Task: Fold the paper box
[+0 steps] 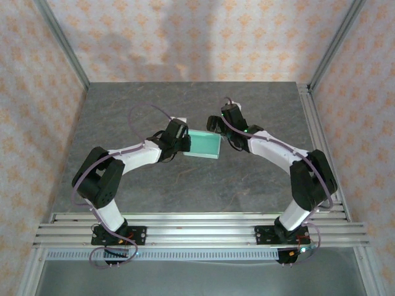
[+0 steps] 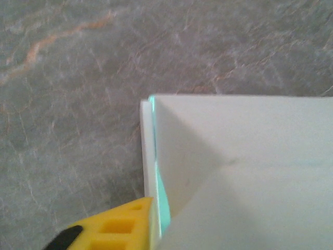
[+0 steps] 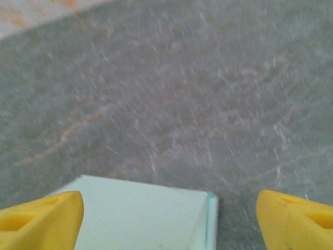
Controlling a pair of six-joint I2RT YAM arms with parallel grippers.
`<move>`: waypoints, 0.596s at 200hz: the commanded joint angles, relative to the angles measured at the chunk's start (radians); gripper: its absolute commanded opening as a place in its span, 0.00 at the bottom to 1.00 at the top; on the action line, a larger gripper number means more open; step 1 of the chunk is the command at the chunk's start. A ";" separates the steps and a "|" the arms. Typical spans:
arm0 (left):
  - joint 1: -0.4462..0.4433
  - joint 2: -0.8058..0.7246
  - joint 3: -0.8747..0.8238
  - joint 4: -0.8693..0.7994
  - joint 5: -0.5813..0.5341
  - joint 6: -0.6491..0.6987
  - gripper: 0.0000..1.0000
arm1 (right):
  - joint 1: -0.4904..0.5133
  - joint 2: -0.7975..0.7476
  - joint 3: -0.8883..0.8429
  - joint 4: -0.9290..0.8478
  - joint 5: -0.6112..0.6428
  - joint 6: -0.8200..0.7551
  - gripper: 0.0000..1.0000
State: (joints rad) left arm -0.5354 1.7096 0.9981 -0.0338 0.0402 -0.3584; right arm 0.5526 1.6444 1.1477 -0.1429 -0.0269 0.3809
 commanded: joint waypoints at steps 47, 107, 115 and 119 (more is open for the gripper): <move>-0.027 -0.118 -0.078 -0.057 0.034 -0.009 0.51 | -0.006 0.040 0.018 -0.046 -0.051 0.045 0.85; -0.028 -0.322 -0.171 -0.121 0.231 0.057 0.84 | -0.012 0.078 0.006 -0.046 -0.072 0.046 0.85; -0.027 -0.350 -0.173 -0.131 0.253 0.060 0.87 | -0.013 0.081 0.001 -0.047 -0.078 0.046 0.85; -0.024 -0.360 -0.171 -0.136 0.258 0.055 0.89 | -0.014 0.082 -0.002 -0.046 -0.079 0.045 0.85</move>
State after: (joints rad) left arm -0.5568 1.4250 0.8402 -0.1120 0.1997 -0.3332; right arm 0.5484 1.7027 1.1477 -0.1692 -0.0921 0.4129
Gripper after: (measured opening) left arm 0.849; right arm 0.853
